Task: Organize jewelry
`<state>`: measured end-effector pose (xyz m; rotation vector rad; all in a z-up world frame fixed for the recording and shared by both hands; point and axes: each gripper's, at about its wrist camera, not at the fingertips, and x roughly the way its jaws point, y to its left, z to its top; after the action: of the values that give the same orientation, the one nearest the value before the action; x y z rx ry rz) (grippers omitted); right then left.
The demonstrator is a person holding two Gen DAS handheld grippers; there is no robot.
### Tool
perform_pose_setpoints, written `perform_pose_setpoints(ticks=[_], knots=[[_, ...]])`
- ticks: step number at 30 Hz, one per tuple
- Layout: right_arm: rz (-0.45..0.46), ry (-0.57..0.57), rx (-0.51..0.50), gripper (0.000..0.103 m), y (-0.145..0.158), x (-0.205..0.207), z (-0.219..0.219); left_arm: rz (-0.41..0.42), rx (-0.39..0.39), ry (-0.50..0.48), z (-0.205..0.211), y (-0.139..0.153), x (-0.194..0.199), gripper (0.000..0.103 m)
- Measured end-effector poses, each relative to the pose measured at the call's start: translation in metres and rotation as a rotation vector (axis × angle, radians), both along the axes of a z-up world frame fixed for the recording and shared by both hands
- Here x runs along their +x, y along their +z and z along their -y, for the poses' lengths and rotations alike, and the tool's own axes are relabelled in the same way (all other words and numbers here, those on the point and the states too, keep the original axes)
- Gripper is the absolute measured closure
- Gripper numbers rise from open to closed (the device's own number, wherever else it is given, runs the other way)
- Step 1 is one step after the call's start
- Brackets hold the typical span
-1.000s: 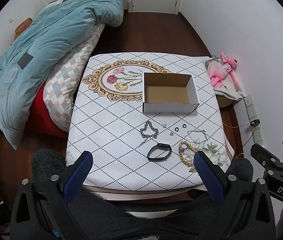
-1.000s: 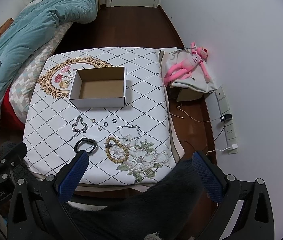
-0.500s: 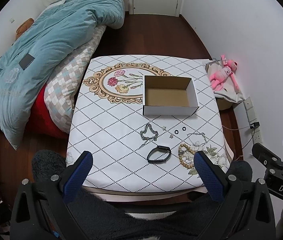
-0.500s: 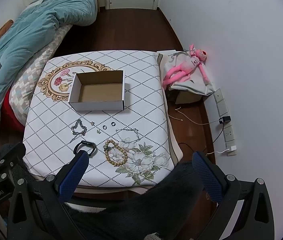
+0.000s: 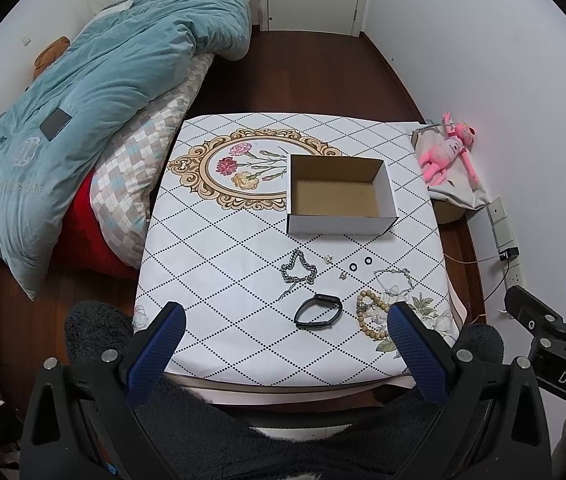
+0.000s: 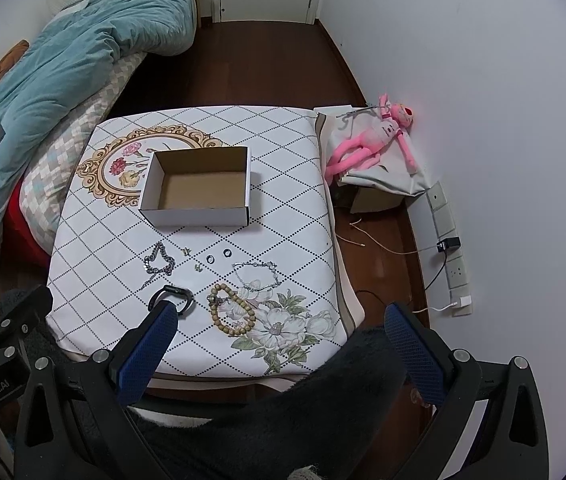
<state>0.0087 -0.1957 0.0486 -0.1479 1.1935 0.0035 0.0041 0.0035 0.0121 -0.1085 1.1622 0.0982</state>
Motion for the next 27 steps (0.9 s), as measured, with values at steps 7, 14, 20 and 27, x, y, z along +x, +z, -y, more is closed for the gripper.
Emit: perform_pose_setpoints(ticks=[7,14,20,27], knots=[[0.003,0.002,0.003,0.000,0.000,-0.001,-0.001,0.003,0.002,0.002,0.001,0.001,0.000,0.000],[0.005,0.004,0.005,0.000,0.002,0.000,-0.003,0.006,0.001,0.002,0.001,0.003,0.001,0.000],[0.013,0.006,0.005,0.000,0.004,0.001,-0.005,0.016,0.008,0.004,0.000,0.004,0.002,0.000],[-0.005,-0.011,-0.007,0.000,-0.026,0.017,-0.002,0.050,0.085,0.030,-0.007,-0.026,0.020,0.000]])
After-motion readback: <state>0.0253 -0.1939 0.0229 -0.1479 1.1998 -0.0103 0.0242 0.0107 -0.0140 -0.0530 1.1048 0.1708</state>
